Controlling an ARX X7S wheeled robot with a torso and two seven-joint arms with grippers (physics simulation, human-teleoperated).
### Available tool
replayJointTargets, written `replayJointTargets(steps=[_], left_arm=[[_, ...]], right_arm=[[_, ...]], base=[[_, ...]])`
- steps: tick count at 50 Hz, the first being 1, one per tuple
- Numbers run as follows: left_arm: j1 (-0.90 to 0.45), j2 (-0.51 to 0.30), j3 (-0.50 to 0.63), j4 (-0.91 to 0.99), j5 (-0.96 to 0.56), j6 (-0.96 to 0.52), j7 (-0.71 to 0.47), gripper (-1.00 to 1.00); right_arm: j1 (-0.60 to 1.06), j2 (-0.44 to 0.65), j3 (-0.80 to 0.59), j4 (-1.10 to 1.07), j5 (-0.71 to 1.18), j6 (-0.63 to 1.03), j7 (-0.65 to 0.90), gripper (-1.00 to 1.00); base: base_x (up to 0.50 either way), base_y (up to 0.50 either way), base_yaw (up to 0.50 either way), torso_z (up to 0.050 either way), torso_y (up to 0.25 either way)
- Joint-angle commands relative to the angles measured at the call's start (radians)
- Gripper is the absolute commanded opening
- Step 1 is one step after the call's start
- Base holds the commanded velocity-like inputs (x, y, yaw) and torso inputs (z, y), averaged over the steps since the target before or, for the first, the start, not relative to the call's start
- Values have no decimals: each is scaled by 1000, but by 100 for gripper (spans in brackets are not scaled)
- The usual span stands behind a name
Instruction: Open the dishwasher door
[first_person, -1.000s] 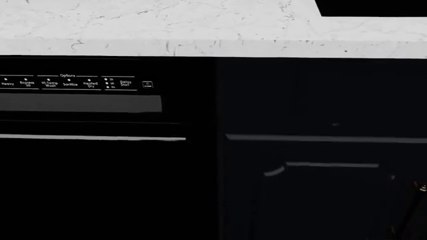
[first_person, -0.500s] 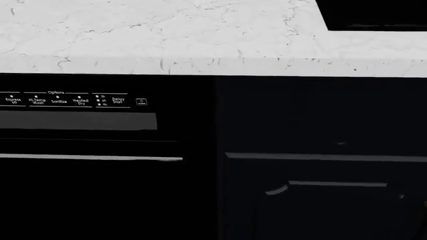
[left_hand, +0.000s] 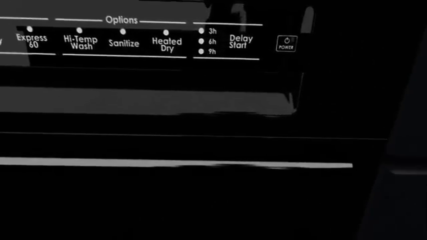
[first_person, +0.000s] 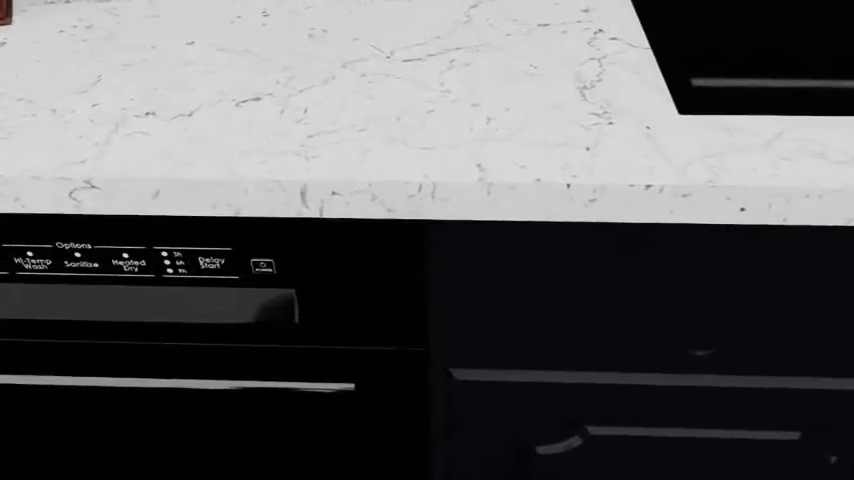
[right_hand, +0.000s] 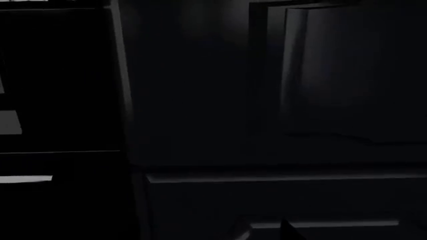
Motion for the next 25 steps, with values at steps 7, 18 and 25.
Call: replayJointTargets(steps=[7, 18, 25], left_arm=[[10, -32, 25, 22, 71, -45, -51, 100], [-4, -155, 155, 141, 409, -283, -115, 100], [-37, -206, 239, 174, 566, -401, -84, 100]], right_arm=[[-7, 6, -6, -4, 6, -7, 12, 100], [-10, 7, -12, -2, 18, -19, 13, 100], [-11, 10, -13, 2, 23, -25, 17, 100]], base=[[0, 0, 0, 0, 0], [0, 0, 0, 0, 0], [0, 0, 0, 0, 0]])
